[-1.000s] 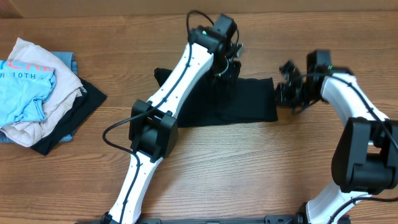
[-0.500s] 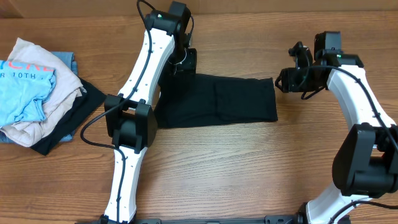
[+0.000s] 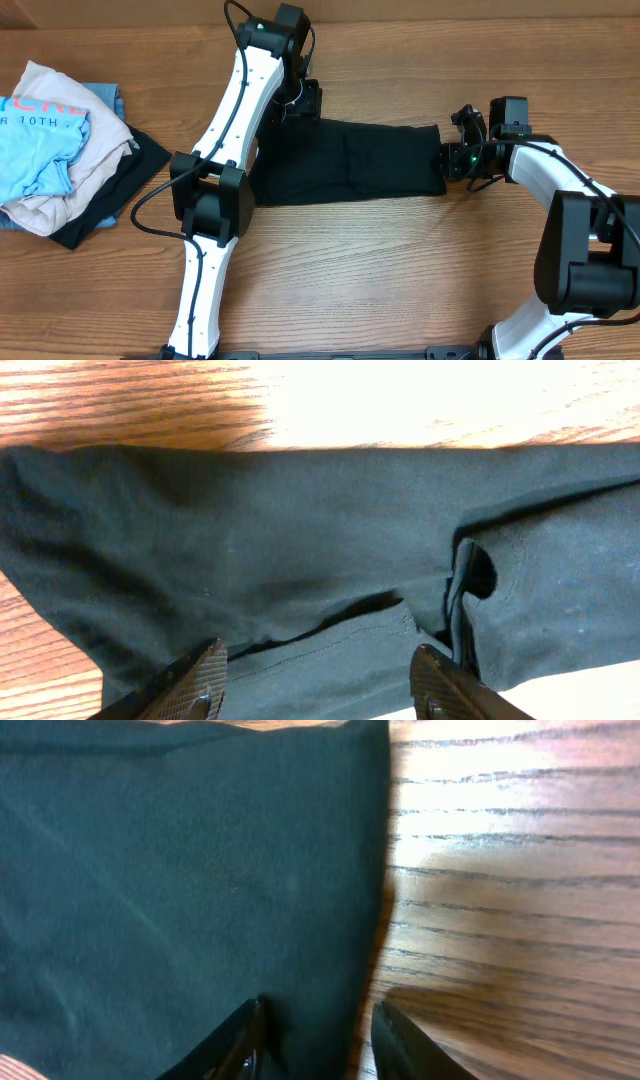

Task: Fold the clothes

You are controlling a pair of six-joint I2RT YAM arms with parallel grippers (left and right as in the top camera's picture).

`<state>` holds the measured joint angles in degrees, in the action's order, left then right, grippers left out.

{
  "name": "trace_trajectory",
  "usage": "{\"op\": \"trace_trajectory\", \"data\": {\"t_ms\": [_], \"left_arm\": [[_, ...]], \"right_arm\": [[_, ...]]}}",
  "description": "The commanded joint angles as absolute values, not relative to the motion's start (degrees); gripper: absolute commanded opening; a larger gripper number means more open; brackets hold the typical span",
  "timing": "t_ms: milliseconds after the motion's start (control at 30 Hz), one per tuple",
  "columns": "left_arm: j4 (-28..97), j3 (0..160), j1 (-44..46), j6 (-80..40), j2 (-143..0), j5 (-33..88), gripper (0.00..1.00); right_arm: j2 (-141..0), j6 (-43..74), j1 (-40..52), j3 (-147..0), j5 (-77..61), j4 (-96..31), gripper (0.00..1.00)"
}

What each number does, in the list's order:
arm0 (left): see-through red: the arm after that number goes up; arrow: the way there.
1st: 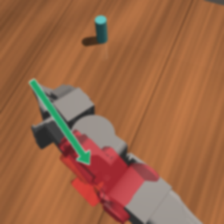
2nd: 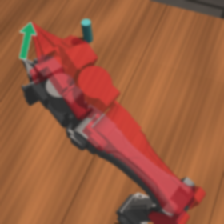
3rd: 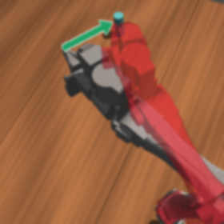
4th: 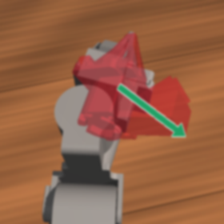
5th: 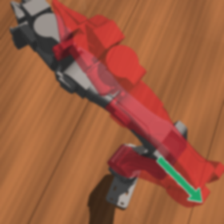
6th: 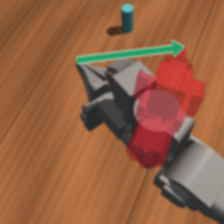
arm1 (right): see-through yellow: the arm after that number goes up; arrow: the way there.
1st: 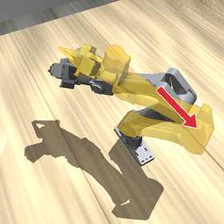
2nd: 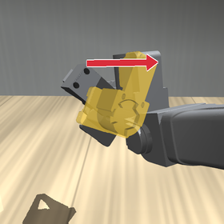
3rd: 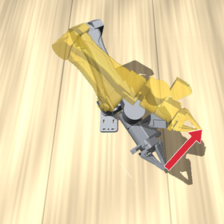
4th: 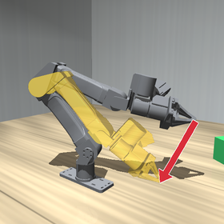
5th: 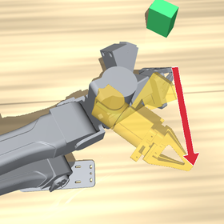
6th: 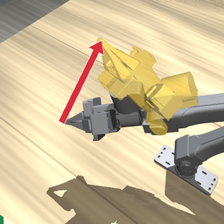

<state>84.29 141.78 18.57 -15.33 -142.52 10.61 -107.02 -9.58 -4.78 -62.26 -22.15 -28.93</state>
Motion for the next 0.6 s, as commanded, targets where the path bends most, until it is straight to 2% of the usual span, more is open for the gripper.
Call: {"op": "trace_trajectory", "data": {"t_ms": [0,167,267,367,567], "left_arm": [[84.64,141.51,18.81,-15.90,-141.99,10.09,0.64],[85.03,141.51,18.83,-15.92,-141.99,10.09,0.64],[85.03,141.51,18.83,-15.92,-141.99,10.11,0.67],[85.01,141.51,18.83,-15.90,-141.99,10.11,0.68],[85.01,141.51,18.83,-15.90,-141.99,10.11,0.68]], "right_arm": [[-106.78,-6.61,-4.56,-60.20,-23.00,-25.50,0.46],[-106.85,-5.50,-4.51,-59.24,-23.03,-24.36,0.50],[-106.85,-4.40,-4.45,-59.24,-23.07,-24.18,0.38],[-106.85,-4.19,-4.34,-59.24,-23.31,-24.27,0.32],[-106.85,-4.19,-1.39,-59.20,-22.87,-23.00,0.37]]}}
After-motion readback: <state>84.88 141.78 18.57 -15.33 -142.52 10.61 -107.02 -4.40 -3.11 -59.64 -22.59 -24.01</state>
